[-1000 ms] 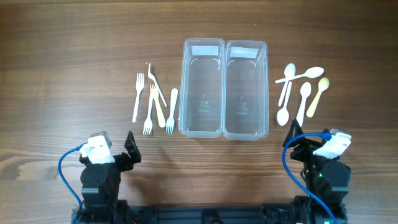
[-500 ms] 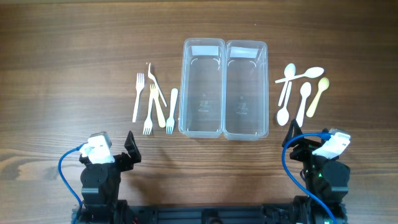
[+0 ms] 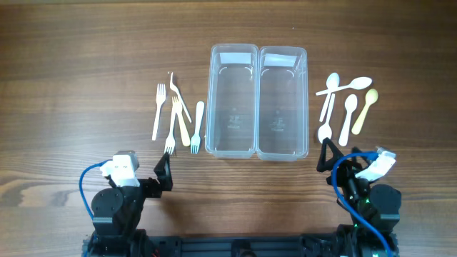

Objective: Pack container
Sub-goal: 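Move the right gripper toward the spoons on the right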

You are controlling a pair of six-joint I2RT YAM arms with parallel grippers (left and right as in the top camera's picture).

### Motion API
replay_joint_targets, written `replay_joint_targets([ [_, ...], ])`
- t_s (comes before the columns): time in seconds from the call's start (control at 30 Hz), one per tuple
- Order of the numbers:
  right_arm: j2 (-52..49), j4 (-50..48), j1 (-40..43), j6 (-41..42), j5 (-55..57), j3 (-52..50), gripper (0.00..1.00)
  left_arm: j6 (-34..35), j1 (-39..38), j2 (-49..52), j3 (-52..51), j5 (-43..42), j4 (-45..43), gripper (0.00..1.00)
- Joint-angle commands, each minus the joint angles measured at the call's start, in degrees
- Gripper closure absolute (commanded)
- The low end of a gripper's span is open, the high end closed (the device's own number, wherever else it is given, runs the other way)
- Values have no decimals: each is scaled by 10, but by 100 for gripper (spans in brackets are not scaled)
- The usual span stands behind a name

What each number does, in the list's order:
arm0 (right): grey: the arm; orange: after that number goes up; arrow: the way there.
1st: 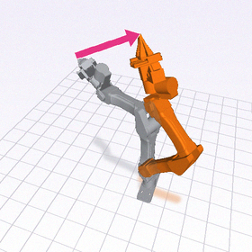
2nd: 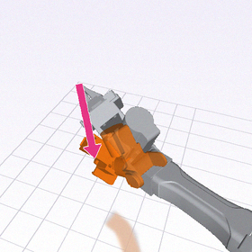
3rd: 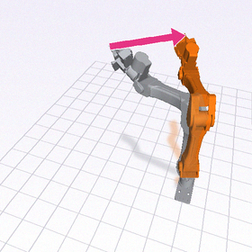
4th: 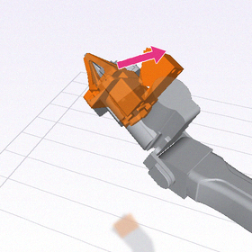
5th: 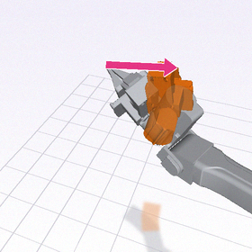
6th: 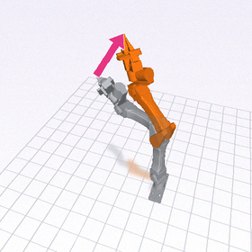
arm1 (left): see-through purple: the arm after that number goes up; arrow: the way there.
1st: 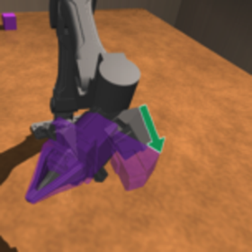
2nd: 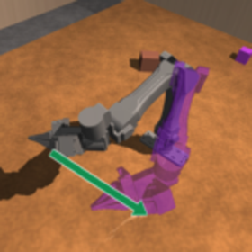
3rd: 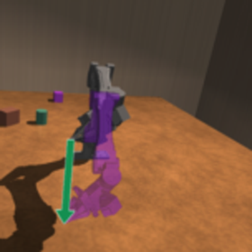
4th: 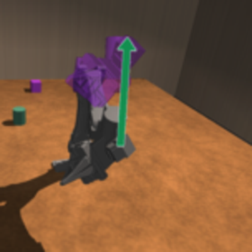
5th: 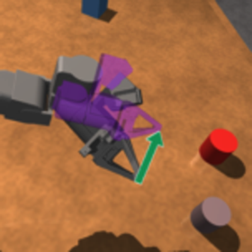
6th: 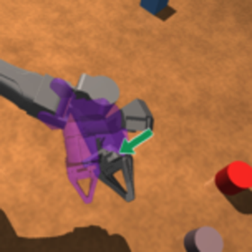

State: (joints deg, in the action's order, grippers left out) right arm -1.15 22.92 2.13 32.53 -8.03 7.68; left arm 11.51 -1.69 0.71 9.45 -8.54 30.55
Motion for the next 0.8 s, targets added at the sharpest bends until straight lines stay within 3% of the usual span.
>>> replay_joint_targets([
  [0.0, 6, -3, -3, 73, -79, 0, 0, 68, 4, -3, 4, -71, -3, 0],
  [0.03, 6, -11, -3, 28, -123, 0, 0, 85, 4, -2, 20, -71, 1, 0],
  [0.2, -12, -9, -3, -7, -141, 40, 0, 82, 4, 44, 79, -68, 10, 1],
  [0.3, -84, 12, -3, -64, -134, 109, 0, 57, 4, 147, 152, -66, 38, 1],
  [0.53, -365, 111, -3, -145, -113, 349, 1, 3, 4, 413, 387, -47, 127, 0],
  [0.63, -498, 197, -3, -196, -97, 480, 0, -24, 4, 503, 479, -5, 164, 0],
  [0.77, -643, 317, -3, -208, 17, 628, 0, -24, 4, 575, 539, 71, 205, 0],
])
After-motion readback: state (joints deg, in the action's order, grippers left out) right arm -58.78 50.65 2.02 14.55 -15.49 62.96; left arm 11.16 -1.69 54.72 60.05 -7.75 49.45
